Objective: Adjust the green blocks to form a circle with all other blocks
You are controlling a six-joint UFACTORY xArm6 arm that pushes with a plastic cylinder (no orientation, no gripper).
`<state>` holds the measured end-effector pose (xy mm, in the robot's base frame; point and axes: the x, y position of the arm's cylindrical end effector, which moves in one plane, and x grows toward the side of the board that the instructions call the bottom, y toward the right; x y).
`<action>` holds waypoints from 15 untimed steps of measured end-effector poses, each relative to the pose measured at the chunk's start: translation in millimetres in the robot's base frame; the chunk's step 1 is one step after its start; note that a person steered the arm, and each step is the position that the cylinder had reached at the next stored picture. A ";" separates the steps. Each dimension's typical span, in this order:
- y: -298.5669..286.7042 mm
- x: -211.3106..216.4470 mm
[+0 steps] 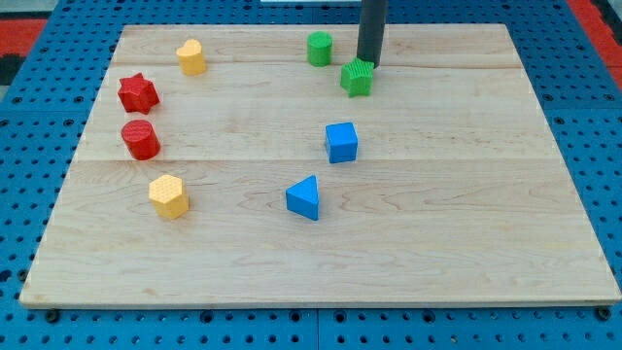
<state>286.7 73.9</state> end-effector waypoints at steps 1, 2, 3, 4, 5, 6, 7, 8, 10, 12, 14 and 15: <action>0.0 11.4; 0.8 11.7; 52.2 7.2; 104.3 2.1; 140.1 2.1; 158.3 2.1; 162.9 2.1; 169.8 2.1; 172.1 2.1; 172.5 2.1; 131.5 1.9; 101.9 1.3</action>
<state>288.0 175.8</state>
